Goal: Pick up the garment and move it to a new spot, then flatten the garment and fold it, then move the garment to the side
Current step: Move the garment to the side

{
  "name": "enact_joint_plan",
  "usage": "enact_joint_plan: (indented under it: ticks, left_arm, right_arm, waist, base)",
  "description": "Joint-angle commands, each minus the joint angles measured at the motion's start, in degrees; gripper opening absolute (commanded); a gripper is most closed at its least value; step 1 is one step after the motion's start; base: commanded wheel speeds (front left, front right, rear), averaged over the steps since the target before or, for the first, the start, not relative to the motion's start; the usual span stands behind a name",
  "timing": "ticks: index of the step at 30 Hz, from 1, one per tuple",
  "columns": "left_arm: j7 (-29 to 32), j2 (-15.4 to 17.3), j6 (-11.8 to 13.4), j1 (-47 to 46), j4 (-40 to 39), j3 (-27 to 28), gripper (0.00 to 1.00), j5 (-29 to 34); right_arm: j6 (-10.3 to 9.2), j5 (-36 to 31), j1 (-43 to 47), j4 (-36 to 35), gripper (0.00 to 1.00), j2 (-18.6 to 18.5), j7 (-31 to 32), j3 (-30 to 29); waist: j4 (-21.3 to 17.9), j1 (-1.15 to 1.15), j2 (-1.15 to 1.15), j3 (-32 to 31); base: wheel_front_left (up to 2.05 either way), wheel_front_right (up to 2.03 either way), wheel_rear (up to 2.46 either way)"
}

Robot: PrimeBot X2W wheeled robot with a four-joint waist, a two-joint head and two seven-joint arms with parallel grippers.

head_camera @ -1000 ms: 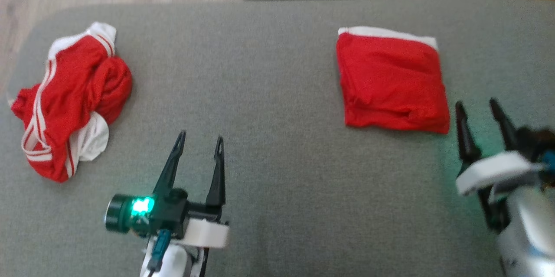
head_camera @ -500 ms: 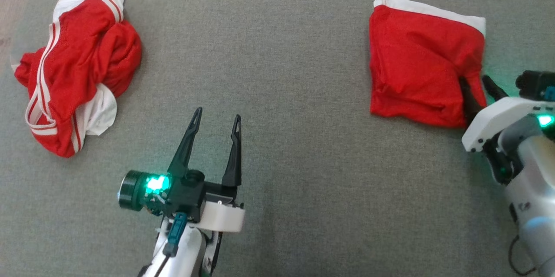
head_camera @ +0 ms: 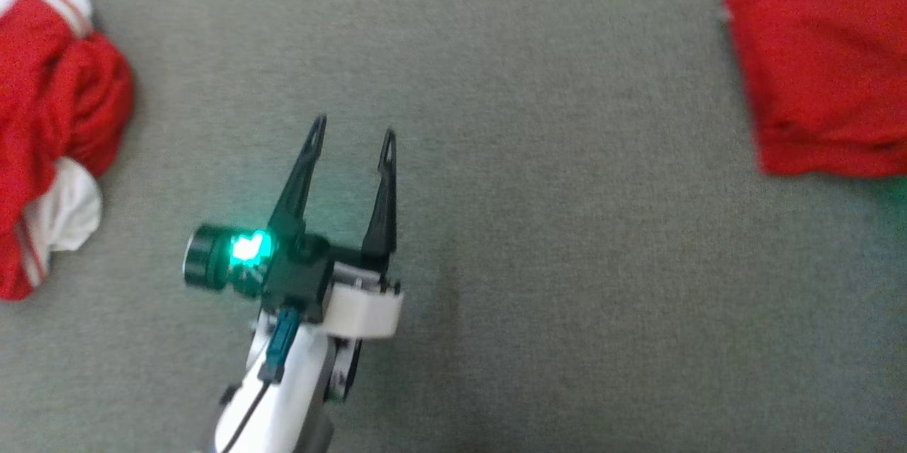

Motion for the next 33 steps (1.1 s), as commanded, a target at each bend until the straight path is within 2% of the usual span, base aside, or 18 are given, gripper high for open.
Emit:
enact_joint_plan:
  ticks: [1, 6, 10, 11, 12, 15, 17, 22, 27, 33]
  left_arm:
    - [-0.3, 0.2, 0.1, -1.8, -2.1, 1.2, 1.0, 0.5]
    - [-0.3, 0.2, 0.3, -6.2, -2.8, -1.2, 1.0, 0.0]
    - [-0.3, 0.2, 0.4, -8.5, -2.5, -2.3, 1.0, -0.1]
    - [-0.3, 0.2, 0.4, -8.7, -2.3, -2.4, 1.0, -0.1]
    - [-0.3, 0.2, 0.3, -8.9, -2.0, -2.5, 1.0, -0.1]
    - [-0.3, 0.2, 0.4, -8.6, -1.3, -2.1, 1.0, -0.2]
    - [-0.3, 0.2, 0.5, -7.7, -1.0, -1.8, 1.0, -0.3]
    - [-0.3, 0.2, 0.6, -4.2, 0.4, -0.7, 1.0, -0.6]
    - [-0.3, 0.2, 0.0, 0.5, 1.7, 0.4, 1.0, -2.2]
    - [-0.3, 0.2, -0.6, 7.7, 4.7, 3.7, 1.0, -3.6]
  right_arm:
    - [-0.05, -0.4, -0.9, -1.5, 0.0, -2.8, -0.1, 0.3]
    - [-0.05, -1.6, -3.1, -2.0, 0.0, -11.0, 0.3, -2.7]
    - [-0.05, -4.3, -4.8, -0.9, 0.0, -14.2, 0.1, -7.3]
    - [-0.05, -5.3, -5.2, -0.3, 0.93, -14.5, 0.1, -8.7]
    - [-0.05, -6.6, -5.5, 0.3, 1.0, -14.6, -0.1, -10.0]
    - [-0.05, -12.7, -6.2, 1.5, 1.0, -13.5, -2.6, -14.1]
    - [-0.05, -16.8, -6.5, 1.4, 1.0, -10.9, -5.6, -17.3]
    - [-0.05, -23.5, -4.2, 0.1, 1.0, 0.8, -10.7, -23.8]
    - [-0.05, -25.0, 2.3, -2.4, 1.0, 12.4, -13.4, -22.9]
    - [-0.05, -23.0, 13.2, -4.2, 1.0, 22.5, -15.6, -20.0]
  waist:
    - [-2.4, -0.01, 0.0, 3.3]
    - [-3.7, -0.01, 0.0, 8.0]
    - [-3.4, -0.01, 0.0, 10.0]
    - [-3.3, -0.01, 0.0, 10.1]
    - [-3.0, -0.01, 0.0, 10.0]
    - [-2.2, -0.01, 0.0, 8.4]
    - [-1.7, -0.01, 0.0, 6.6]
    - [-0.4, -0.01, 0.0, 0.0]
    - [1.1, -0.01, 0.0, -8.2]
    - [2.9, -0.01, 0.0, -18.9]
  base:
    - [0.0, 0.0, 0.0]
    - [0.0, 0.0, 0.0]
    - [0.0, 0.0, 0.0]
    - [0.0, 0.0, 0.0]
    - [0.0, 0.0, 0.0]
    - [0.0, 0.0, 0.0]
    - [0.0, 0.0, 0.0]
    - [0.0, 0.0, 0.0]
    - [0.0, 0.0, 0.0]
    - [0.0, 0.0, 0.0]
